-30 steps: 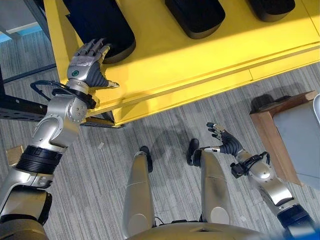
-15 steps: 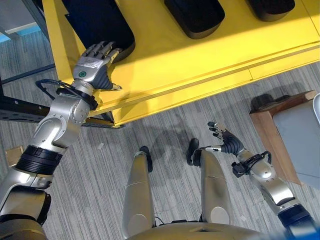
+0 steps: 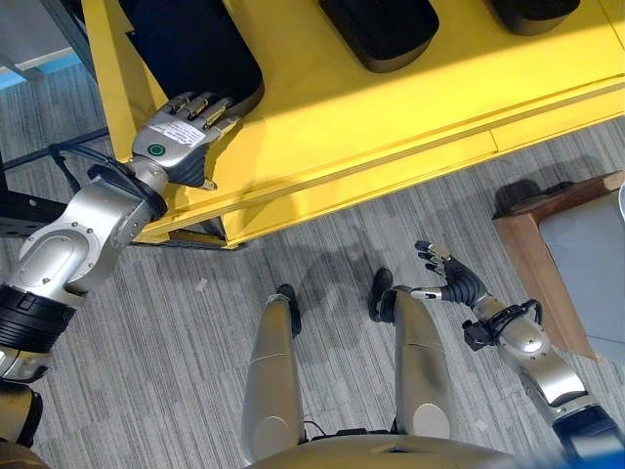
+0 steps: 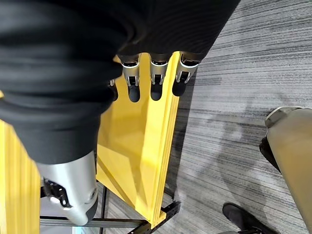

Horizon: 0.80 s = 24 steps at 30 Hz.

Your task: Move parts from the plastic box to the shelf.

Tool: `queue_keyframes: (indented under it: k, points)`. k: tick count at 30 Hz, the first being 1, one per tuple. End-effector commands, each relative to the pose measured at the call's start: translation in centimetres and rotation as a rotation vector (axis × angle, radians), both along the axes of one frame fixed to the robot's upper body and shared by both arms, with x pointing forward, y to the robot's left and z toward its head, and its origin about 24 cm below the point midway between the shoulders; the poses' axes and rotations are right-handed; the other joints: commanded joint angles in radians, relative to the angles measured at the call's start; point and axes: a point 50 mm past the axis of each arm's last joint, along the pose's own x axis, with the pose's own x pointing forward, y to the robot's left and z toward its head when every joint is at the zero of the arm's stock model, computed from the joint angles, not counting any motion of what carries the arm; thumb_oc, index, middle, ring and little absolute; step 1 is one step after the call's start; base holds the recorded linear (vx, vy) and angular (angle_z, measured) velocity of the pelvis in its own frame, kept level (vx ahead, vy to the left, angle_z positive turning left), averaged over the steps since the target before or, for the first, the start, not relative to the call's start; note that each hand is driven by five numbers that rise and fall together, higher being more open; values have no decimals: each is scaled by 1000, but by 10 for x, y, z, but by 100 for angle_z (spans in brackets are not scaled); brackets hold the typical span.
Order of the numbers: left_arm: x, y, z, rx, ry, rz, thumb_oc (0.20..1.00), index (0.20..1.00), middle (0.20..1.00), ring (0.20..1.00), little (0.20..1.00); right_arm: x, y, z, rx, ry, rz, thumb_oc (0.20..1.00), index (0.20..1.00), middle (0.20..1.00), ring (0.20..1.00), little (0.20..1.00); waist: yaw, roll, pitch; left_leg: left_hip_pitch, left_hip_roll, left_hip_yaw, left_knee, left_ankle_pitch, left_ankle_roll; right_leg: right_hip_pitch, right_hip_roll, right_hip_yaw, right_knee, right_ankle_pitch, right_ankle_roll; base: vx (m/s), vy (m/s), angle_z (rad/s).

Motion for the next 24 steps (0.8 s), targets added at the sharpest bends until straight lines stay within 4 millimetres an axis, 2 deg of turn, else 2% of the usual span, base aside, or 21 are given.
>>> queue_keyframes:
  k: [1,10,24]
  points:
    - [-10,-5,0,46,-2,-29,1000,1000,1000,1000,1000,-8,-1,17,-19,-74,44,1000,1000,1000,1000,1000,-2,21,-60,-5,-34,16,-69,40,61,53,26,35,-18,-25,37,0,0,0]
    - [-13,-4,-11,55,53,-24,1000,1000,1000,1000,1000,-8,-1,18,-25,-80,47,1000,1000,1000,1000,1000,-1,23,-55,-5,-33,19,-64,38,62,51,26,39,-15,-26,35,0,0,0]
    - [-18,12,-29,53,119,37,1000,1000,1000,1000,1000,-8,-1,20,-31,-84,56,1000,1000,1000,1000,1000,3,29,-52,-5,-35,22,-60,36,64,49,26,43,-12,-25,34,0,0,0]
